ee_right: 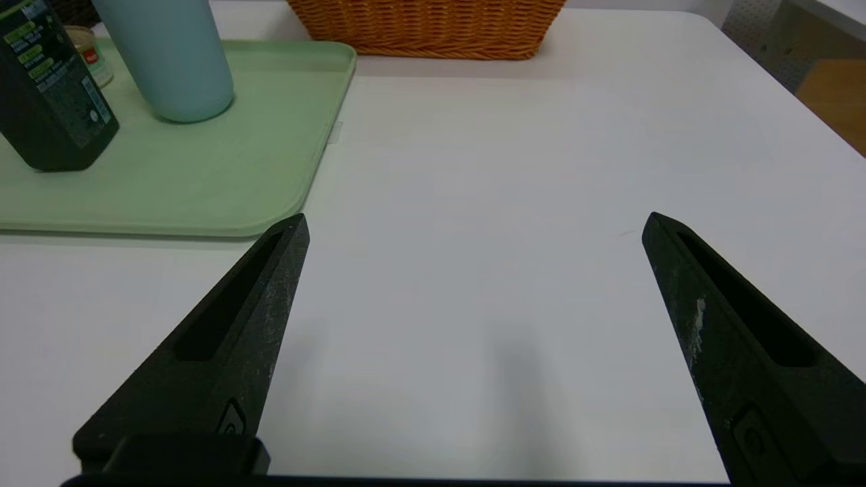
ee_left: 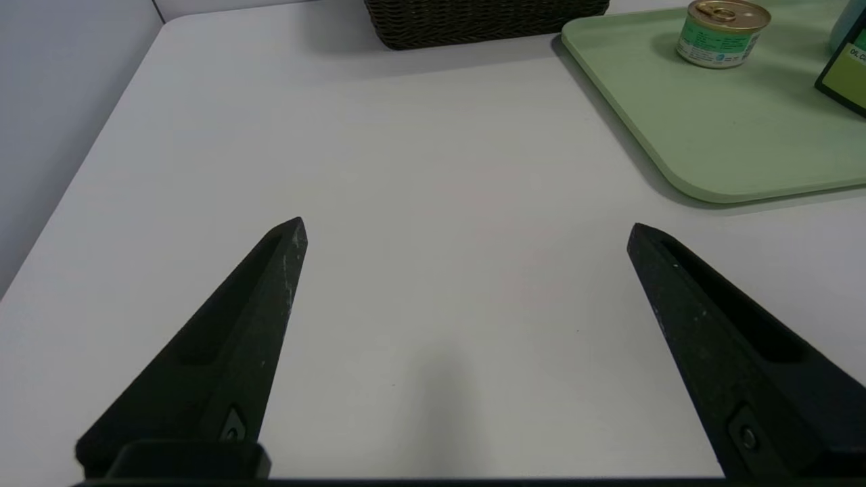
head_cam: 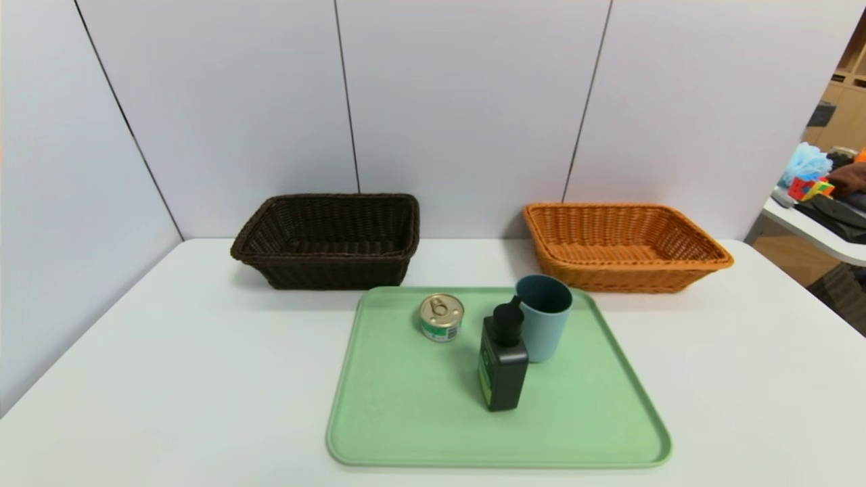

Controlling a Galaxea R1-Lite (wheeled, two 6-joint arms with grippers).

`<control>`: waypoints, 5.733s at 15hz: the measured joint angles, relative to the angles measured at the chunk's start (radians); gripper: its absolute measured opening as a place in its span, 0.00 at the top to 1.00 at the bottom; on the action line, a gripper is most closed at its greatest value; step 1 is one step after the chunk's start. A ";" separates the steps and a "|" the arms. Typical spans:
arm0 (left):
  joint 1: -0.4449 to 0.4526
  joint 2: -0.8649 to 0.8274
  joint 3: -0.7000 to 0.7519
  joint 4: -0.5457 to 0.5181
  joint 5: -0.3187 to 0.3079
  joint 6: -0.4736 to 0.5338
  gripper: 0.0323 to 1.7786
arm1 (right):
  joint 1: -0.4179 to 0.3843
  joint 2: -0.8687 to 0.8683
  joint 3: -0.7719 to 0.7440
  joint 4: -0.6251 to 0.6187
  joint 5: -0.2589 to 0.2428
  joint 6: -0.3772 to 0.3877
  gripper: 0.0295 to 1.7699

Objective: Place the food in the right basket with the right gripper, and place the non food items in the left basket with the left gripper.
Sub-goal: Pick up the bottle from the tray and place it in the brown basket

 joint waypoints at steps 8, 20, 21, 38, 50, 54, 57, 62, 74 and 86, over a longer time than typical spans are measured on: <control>-0.001 0.341 -0.179 -0.001 -0.013 -0.002 0.05 | 0.026 0.202 -0.220 0.077 0.086 0.060 0.04; -0.395 0.867 -0.548 -0.002 -0.107 0.003 0.05 | 0.032 0.706 -0.505 0.066 0.119 0.061 0.04; -0.448 0.900 -0.559 -0.004 -0.106 0.000 0.05 | 0.032 0.722 -0.509 0.066 0.120 0.061 0.04; -0.977 1.474 -0.736 -0.251 0.259 -0.264 0.05 | 0.032 0.997 -0.550 -0.079 0.137 0.064 0.04; -1.205 1.631 -0.814 -0.318 0.658 -0.383 0.05 | 0.032 1.010 -0.550 -0.080 0.136 0.064 0.04; -1.243 1.679 -0.840 -0.411 0.757 -0.398 0.05 | 0.032 1.007 -0.546 -0.079 0.136 0.064 0.04; -1.251 1.718 -0.841 -0.503 0.769 -0.389 0.05 | 0.032 1.004 -0.542 -0.079 0.136 0.063 0.04; -1.254 1.778 -0.836 -0.627 0.823 -0.304 0.05 | 0.033 1.001 -0.540 -0.079 0.138 0.062 0.04; -1.223 1.818 -0.827 -0.713 0.880 -0.248 0.05 | 0.033 0.998 -0.533 -0.079 0.138 0.061 0.04; -1.185 1.909 -0.806 -0.946 0.936 -0.133 0.05 | 0.033 0.997 -0.527 -0.079 0.139 0.061 0.04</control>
